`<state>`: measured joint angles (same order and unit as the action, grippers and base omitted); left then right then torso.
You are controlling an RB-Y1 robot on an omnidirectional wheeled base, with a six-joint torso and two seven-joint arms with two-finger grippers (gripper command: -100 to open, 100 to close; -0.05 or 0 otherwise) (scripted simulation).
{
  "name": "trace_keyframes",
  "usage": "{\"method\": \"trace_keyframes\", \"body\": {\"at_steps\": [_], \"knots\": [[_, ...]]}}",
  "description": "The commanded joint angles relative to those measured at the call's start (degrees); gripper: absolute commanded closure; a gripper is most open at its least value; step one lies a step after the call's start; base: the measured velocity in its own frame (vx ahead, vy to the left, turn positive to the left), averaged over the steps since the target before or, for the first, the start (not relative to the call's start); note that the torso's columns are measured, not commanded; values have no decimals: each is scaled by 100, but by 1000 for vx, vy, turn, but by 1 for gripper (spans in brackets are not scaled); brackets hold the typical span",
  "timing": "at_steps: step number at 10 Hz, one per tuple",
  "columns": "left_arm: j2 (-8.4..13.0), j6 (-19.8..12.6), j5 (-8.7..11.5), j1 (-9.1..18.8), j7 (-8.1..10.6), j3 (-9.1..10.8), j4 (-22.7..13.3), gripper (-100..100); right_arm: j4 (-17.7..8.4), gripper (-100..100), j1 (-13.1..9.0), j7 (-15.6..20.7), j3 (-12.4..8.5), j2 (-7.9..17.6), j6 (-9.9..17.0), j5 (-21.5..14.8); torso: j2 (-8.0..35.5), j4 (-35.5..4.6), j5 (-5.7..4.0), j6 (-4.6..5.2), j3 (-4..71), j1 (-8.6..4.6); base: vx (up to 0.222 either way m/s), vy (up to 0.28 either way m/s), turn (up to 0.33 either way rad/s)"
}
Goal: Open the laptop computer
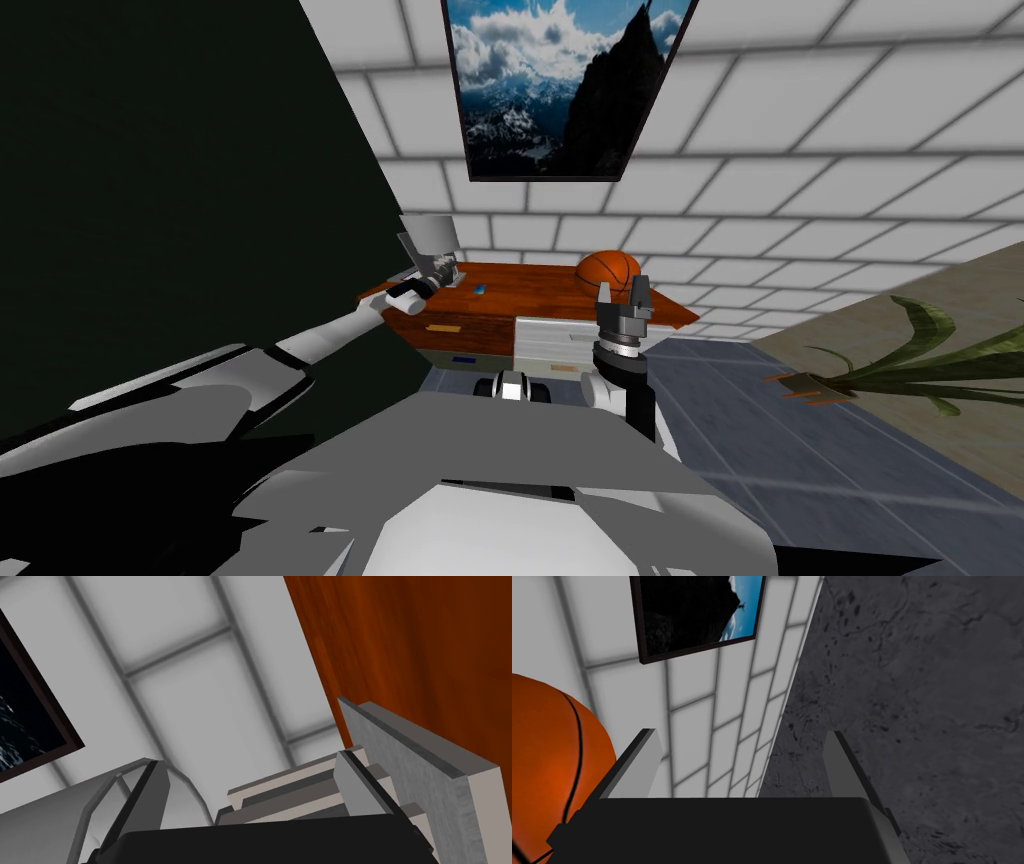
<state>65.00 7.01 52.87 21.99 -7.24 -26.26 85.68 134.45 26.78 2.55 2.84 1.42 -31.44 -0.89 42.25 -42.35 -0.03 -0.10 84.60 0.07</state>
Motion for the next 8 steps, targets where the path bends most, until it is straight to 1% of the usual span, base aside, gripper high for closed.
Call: {"method": "trace_keyframes", "body": {"at_steps": [1,2,3,4,5,6,7,8], "knots": [[337,-317,178,188,-85,104,-296,-100,0,0,0,0,0,0,0,0,8,-6,-4,-5,-5,-5,6,-92,11],[337,-317,178,188,-85,104,-296,-100,0,0,0,0,0,0,0,0,9,-6,-1,-2,-7,8,10,-34,14],[560,-487,279,334,-110,113,-525,-100,0,0,0,0,-1,1,0,0,9,-1,7,3,-7,20,4,-54,-17],[560,-487,279,334,-110,113,-525,-100,0,0,0,0,0,0,0,0,9,-5,3,-7,-6,13,-1,-52,8],[772,-654,370,470,-133,126,-747,-100,0,0,0,0,-1,1,0,0,10,-6,-1,-3,-6,9,-4,-62,-16],[772,-654,370,470,-133,126,-748,-100,0,0,0,0,0,0,0,0,13,-10,-2,-19,-8,13,1,-56,20],[971,-809,451,597,-154,145,-954,-100,0,0,0,0,-1,1,0,0,17,-9,1,-13,-12,13,-1,-64,26],[1118,-976,520,713,-173,167,-1118,-100,0,0,0,0,-1,0,0,0,17,-12,-4,-8,-11,6,-1,-92,1]]}}
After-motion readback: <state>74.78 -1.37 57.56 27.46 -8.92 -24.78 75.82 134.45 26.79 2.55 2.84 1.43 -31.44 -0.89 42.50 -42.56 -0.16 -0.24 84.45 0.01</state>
